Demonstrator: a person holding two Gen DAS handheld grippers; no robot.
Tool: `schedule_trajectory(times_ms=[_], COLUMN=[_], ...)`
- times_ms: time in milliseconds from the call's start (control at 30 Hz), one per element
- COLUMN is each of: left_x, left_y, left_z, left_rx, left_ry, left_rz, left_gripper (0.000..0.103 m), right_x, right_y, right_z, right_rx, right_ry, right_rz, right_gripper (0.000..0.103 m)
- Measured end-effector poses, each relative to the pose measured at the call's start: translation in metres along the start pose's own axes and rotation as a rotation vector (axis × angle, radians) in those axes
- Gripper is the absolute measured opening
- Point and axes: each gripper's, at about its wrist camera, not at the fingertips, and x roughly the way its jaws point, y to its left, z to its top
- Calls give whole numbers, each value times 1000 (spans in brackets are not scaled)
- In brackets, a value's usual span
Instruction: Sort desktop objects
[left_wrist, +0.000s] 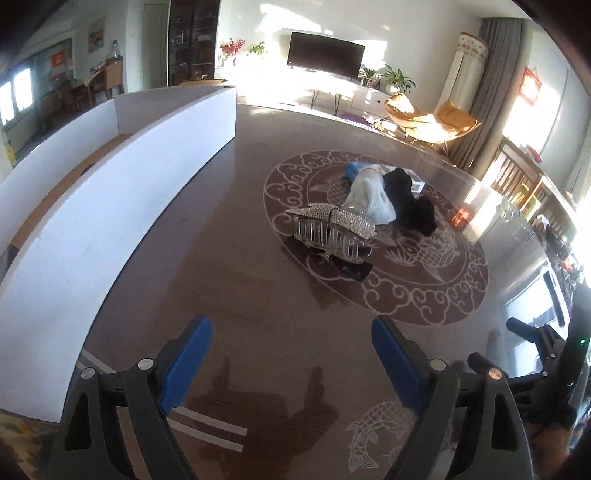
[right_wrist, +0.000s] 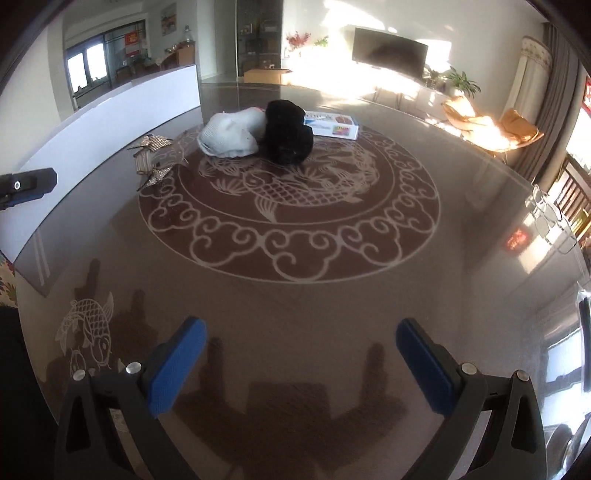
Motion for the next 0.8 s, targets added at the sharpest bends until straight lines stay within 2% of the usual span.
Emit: schedule_trajectory(times_ms=[133,800], left_x=[15,30], left_y=[-1,-10], left_z=[-10,-17], left_rx=[47,58], left_ry=[2,19], left_rz=[57,36], left_gripper=[88,88], right_x=[3,6], right_y=[-1,0], right_z=[-7,-4], right_rx=[19,31], right_ry=[-2,5], right_rz=[13,28], right_gripper=[103,103])
